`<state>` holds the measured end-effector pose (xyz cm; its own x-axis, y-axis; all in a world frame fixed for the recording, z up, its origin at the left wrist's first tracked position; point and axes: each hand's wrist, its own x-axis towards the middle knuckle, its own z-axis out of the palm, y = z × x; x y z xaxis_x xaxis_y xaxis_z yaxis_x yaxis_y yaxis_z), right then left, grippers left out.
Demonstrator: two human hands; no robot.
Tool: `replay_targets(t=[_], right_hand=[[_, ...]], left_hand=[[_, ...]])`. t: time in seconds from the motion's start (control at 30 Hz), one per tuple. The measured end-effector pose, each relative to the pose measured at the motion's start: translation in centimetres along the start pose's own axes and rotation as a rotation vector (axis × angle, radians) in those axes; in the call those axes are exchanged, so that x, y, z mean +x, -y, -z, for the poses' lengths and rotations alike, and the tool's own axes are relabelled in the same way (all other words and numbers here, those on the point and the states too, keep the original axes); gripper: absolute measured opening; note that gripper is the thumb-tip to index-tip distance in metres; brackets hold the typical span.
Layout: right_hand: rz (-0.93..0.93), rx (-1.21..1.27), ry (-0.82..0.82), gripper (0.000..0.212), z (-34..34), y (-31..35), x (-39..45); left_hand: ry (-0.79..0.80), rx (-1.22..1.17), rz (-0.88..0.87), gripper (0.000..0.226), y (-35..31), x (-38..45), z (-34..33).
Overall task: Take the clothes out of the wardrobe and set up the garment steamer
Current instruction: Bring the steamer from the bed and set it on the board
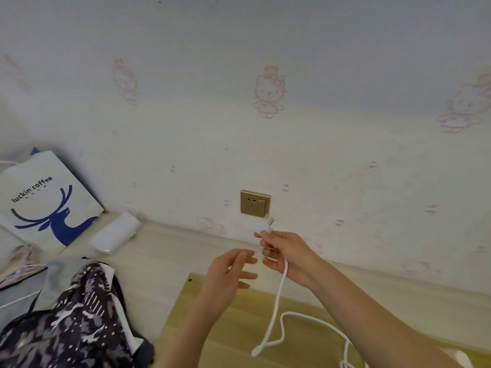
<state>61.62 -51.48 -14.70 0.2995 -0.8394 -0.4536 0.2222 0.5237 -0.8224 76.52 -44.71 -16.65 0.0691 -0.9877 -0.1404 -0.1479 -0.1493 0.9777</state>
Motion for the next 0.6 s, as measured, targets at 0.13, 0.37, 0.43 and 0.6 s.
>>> replay_targets(t=[0.13,0.37,0.43,0.6], right_hand=[[0.002,-0.007,0.078,0.031,-0.1,-0.5,0.8],[-0.011,-0.032,0.135,0.033,0.9,-0.3,2.1],[-0.023,-0.015,0.183,0.034,0.8,-0.3,2.5],[-0.056,0.009,0.212,0.031,0.6,-0.4,3.9]], left_hand=[[-0.089,-0.106,-0.042,0.023,-0.8,3.1,1.1],[0.022,-0.117,-0.035,0.025,-0.7,6.3,1.2],[0.108,-0.186,-0.019,0.026,-0.7,6.8,1.0],[0.14,-0.325,-0.024,0.026,-0.2,8.2,0.7]])
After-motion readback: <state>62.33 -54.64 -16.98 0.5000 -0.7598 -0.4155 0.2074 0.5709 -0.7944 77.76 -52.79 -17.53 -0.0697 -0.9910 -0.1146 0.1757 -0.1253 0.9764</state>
